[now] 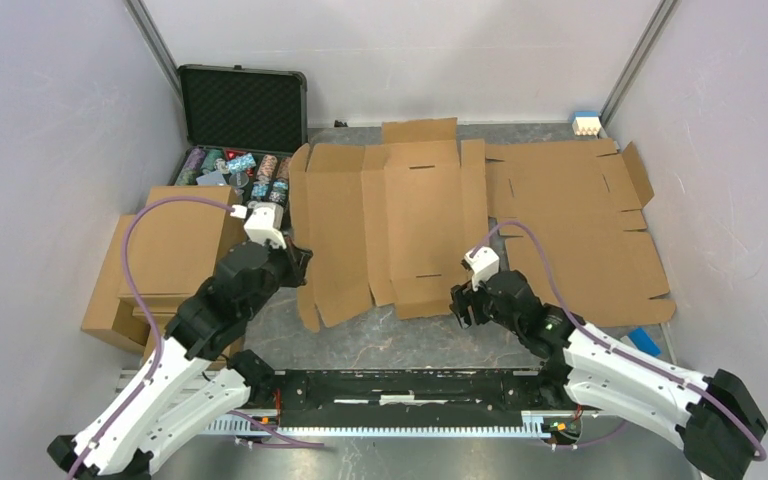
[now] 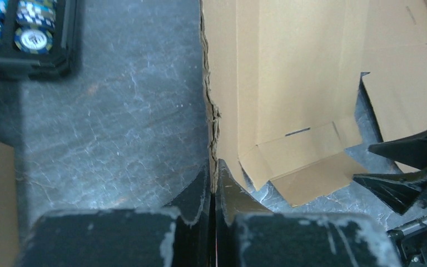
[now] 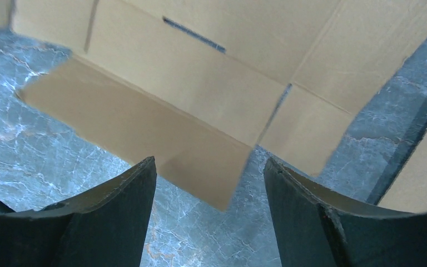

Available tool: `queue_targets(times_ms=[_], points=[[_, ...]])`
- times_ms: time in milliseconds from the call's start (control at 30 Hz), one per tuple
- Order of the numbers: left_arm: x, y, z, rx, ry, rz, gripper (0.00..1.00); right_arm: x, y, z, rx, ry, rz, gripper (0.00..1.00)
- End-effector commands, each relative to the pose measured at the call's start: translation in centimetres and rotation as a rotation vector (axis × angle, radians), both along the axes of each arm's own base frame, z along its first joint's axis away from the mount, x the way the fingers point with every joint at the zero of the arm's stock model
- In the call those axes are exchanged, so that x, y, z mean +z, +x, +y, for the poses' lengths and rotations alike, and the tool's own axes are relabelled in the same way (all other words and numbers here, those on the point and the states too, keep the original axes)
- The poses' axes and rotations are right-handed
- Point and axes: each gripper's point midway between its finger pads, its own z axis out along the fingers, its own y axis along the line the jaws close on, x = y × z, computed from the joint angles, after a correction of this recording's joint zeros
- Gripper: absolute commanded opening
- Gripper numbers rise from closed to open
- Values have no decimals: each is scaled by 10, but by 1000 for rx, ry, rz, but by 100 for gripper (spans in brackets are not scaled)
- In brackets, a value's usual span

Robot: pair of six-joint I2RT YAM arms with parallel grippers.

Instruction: Fold the paper box

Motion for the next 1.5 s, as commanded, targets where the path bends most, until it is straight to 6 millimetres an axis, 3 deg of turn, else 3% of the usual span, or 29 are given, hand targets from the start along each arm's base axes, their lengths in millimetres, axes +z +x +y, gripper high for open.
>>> queue_targets(times_ms=[0, 133, 300, 833, 933, 1033, 1233, 1367, 1467], points=[[46, -2, 4, -63, 14, -191, 2, 6, 5, 19, 62, 34, -16, 76], [51, -7, 3, -71, -21, -195, 2, -12, -5, 31, 125, 39, 60, 75], [52, -11, -8, -112, -84, -189, 2, -20, -11, 43, 183, 72, 88, 72], [23, -18, -49, -320, -97, -122, 2, -28, -31, 56, 336, 61, 137, 75], [26, -20, -48, -326, -86, -141, 2, -26, -30, 54, 327, 54, 138, 75], [31, -17, -35, -284, -52, -186, 2, -8, -25, 54, 312, 70, 90, 80], [33, -15, -24, -253, 8, -201, 2, 22, -12, 31, 210, 5, 17, 96], [32, -15, -23, -250, 13, -201, 2, 47, 7, 6, 37, -5, -75, 98], [31, -15, -21, -240, 15, -202, 2, 51, 22, -21, -145, -19, -122, 98]])
